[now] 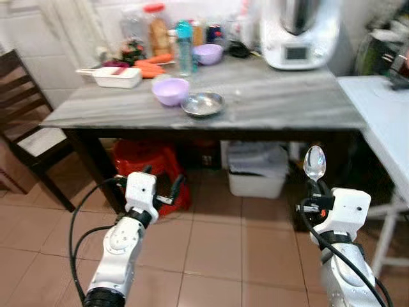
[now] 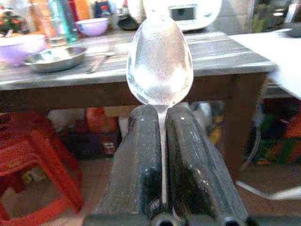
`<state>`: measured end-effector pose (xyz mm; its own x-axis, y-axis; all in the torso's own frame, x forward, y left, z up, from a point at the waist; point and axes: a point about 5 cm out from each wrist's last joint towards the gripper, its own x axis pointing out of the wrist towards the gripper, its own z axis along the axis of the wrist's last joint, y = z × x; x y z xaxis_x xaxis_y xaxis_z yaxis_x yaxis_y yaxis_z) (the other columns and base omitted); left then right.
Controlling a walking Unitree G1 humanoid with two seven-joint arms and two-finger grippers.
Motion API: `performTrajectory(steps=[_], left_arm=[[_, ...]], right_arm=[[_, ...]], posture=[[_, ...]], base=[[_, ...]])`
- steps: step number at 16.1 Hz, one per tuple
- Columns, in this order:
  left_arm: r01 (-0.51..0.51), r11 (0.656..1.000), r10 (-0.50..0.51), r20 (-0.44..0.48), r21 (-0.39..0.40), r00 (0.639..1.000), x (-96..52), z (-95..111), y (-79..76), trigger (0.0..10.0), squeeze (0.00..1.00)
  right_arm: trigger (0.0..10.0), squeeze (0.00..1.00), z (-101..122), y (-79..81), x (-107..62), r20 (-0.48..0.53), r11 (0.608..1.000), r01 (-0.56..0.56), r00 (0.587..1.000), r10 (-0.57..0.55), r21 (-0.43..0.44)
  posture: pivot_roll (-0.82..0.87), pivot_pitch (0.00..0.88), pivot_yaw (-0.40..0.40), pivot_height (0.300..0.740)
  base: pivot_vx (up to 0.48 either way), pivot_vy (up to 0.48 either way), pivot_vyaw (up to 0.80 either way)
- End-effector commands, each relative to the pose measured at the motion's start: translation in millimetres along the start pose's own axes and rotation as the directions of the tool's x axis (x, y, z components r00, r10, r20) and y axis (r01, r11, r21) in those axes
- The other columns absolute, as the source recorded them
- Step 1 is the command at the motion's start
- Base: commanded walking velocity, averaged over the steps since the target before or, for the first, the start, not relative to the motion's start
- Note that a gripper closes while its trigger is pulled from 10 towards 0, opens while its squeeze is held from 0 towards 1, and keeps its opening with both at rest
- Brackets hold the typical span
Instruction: Setting the table
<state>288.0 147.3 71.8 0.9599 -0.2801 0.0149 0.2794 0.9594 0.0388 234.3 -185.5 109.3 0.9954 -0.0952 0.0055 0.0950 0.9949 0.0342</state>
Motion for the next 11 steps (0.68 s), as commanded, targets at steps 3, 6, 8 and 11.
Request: performTrajectory(steps=[3,6,8,11], left_arm=[[-0.004,1.000,0.004,0.006,0.001,1.000,2.4,2.6,4.6,10.0,0.00],[0.003,1.000,-0.003,0.007,-0.001,1.000,3.8,3.1,2.7,10.0,0.00],[0.007,1.000,-0.007,0.008,-0.002,1.000,4.0,3.1,2.1,10.0,0.00],[0.012,1.000,-0.012,0.008,-0.004,1.000,5.4,3.2,1.4,10.0,0.00]], right_arm=[[10.0,0.00,4.7,7.1,2.5,0.020,1.000,-0.022,1.000,0.022,0.009],[10.0,0.00,4.8,6.8,3.2,0.020,1.000,-0.021,1.000,0.021,0.010],[10.0,0.00,4.4,6.8,3.5,0.020,1.000,-0.020,1.000,0.019,0.010],[10.0,0.00,4.2,7.3,4.2,0.019,1.000,-0.019,1.000,0.019,0.010]], posture=[[-0.14,0.000,0.080,0.740],[-0.14,0.000,0.081,0.740],[-0.14,0.000,0.081,0.740],[-0.14,0.000,0.083,0.740]], base=[[0.385,0.000,0.00],[0.385,0.000,0.00],[0.388,0.000,0.00],[0.390,0.000,0.00]])
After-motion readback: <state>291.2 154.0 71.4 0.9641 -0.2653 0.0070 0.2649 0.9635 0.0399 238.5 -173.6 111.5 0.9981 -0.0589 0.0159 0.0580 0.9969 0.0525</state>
